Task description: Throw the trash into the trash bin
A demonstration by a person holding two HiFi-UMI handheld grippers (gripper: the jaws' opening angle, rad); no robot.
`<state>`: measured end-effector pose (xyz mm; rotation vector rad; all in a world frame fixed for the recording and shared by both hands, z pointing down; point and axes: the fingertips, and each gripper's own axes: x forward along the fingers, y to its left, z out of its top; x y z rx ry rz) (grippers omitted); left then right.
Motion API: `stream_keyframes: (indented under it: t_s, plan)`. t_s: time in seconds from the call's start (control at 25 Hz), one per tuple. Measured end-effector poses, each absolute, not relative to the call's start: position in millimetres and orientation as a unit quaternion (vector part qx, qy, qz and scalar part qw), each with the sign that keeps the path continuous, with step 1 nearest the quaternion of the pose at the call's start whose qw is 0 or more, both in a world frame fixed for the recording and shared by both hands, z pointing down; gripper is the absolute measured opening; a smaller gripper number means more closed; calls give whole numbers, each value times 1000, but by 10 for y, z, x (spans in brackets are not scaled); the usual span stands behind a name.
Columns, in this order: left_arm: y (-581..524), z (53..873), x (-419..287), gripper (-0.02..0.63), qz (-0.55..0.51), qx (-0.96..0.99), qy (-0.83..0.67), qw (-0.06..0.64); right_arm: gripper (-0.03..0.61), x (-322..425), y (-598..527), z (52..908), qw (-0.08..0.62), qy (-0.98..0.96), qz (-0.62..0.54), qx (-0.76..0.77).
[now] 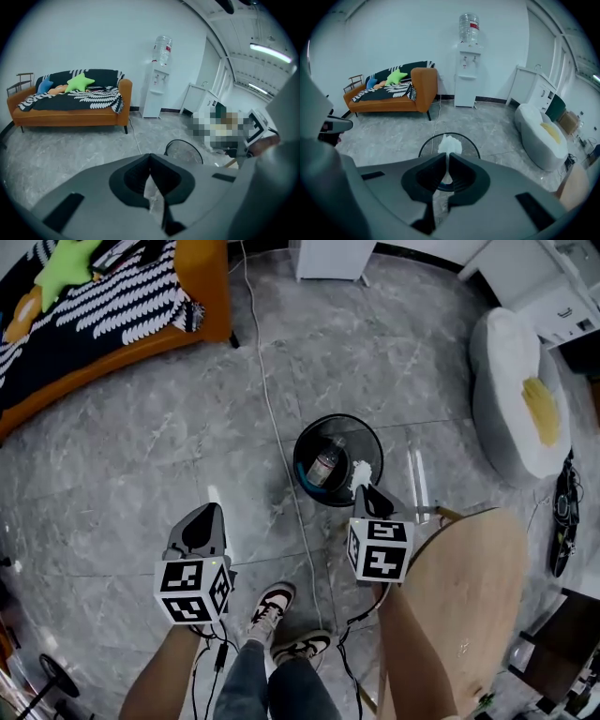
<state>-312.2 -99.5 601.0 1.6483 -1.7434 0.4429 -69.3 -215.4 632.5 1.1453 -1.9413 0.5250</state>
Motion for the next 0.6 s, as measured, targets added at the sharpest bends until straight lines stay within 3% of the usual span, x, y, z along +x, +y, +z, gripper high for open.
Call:
stream_keyframes:
  t_s: [0.24,0.32,0.6]
  plan:
    - [-950,6208,-3157,-8,165,627,-671,358,33,-732,-2235,6551,393,-763,219,464]
    - [-928,6236,-3172,-8,166,624,-672,363,149,-771,-2203,6601,395,-767,227,452]
    - [-1040,6194,-3189,-8,168,629,-670,357,158,-712,-2157,6611,386,-762,247,457]
